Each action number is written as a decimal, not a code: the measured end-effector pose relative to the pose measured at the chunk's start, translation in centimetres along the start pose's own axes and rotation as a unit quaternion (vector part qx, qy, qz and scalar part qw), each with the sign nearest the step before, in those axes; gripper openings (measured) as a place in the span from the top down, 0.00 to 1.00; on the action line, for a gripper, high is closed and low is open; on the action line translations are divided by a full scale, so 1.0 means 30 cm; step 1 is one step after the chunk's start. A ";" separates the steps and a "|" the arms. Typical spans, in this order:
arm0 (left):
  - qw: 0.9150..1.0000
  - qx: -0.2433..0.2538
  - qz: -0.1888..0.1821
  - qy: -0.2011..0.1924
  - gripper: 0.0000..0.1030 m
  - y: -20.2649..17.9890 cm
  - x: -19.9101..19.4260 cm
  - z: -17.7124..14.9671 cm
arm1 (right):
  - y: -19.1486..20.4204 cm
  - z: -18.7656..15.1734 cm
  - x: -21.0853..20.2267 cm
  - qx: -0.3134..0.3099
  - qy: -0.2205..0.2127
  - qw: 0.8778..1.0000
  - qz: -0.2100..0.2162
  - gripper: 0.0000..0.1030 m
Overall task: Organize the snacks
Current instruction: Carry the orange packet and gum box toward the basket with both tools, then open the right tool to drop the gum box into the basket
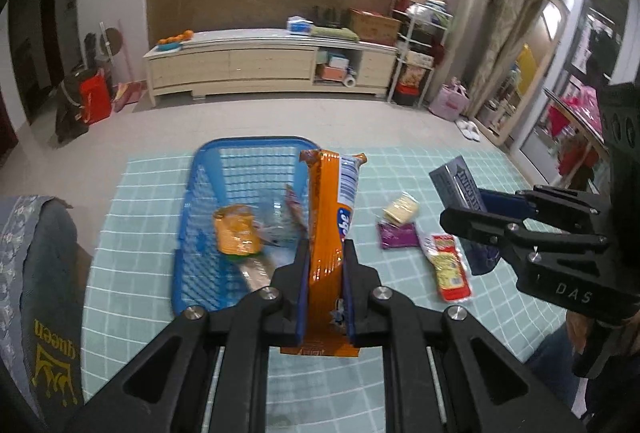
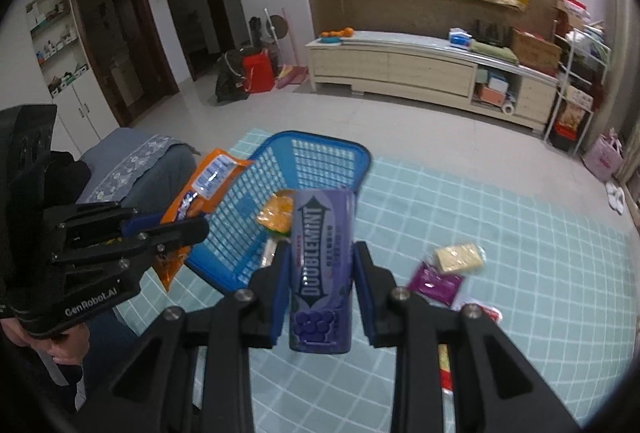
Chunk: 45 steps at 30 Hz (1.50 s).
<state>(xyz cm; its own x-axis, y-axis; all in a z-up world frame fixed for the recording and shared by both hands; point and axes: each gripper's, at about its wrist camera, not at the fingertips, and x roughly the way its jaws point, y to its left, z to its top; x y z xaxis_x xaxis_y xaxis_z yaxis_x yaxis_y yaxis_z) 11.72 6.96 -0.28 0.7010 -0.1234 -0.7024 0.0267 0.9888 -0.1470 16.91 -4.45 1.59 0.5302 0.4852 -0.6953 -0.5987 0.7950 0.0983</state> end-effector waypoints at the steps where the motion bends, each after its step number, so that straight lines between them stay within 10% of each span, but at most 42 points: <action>1: 1.000 -0.004 0.003 0.001 0.88 0.025 0.003 0.007 | 0.017 0.018 0.026 -0.002 0.005 1.000 0.002 0.66; 30: 0.998 -0.053 0.007 0.033 0.88 0.200 0.140 -0.005 | 0.103 0.067 0.416 0.005 0.096 0.995 -0.023 0.65; 35: 0.998 -0.053 0.010 0.036 0.88 0.202 0.137 -0.018 | 0.098 0.062 0.402 0.003 0.082 0.996 -0.043 0.24; 45: 0.998 -0.051 0.011 0.045 0.88 0.185 0.159 -0.026 | 0.053 0.060 0.363 0.032 0.077 0.996 -0.037 0.10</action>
<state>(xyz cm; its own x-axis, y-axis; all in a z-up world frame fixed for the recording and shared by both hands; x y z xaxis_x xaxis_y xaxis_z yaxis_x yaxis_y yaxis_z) 14.66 11.79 -4.97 0.6339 -0.1127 -0.7651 -0.0647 0.9781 -0.1976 22.82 2.77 -4.54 0.4707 0.3667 -0.8025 -0.5187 0.8508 0.0845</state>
